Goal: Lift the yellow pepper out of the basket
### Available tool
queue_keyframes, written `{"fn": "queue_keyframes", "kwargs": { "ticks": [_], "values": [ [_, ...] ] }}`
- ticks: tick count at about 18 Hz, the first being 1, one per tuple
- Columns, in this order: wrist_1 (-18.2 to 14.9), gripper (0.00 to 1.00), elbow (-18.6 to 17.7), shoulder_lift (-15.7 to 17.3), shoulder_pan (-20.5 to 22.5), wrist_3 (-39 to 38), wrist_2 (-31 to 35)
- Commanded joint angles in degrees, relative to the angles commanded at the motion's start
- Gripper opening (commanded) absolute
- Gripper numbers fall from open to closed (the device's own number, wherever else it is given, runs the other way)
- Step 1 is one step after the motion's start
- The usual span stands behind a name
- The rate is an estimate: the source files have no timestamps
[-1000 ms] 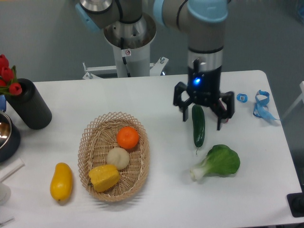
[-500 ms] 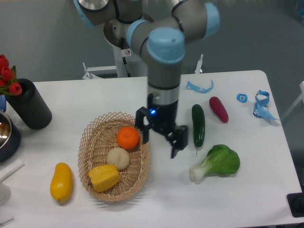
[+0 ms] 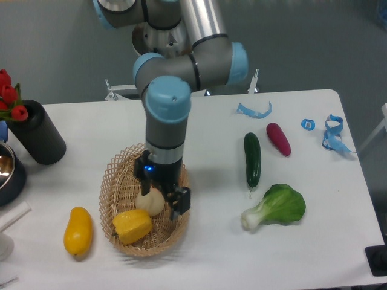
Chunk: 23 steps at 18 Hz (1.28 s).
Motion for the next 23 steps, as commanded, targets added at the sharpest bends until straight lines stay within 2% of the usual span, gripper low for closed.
{"fn": "queue_keyframes", "kwargs": {
  "ticks": [2,8,23],
  "values": [
    [0.0,1.0,-1.0,-1.0,-0.7,-0.4,0.3],
    [0.1,1.0,-0.9,-3.6,-2.8,-0.5,1.3],
    [0.5,1.0,1.7,-8.0,-2.8,-0.5,1.3]
  ]
}}
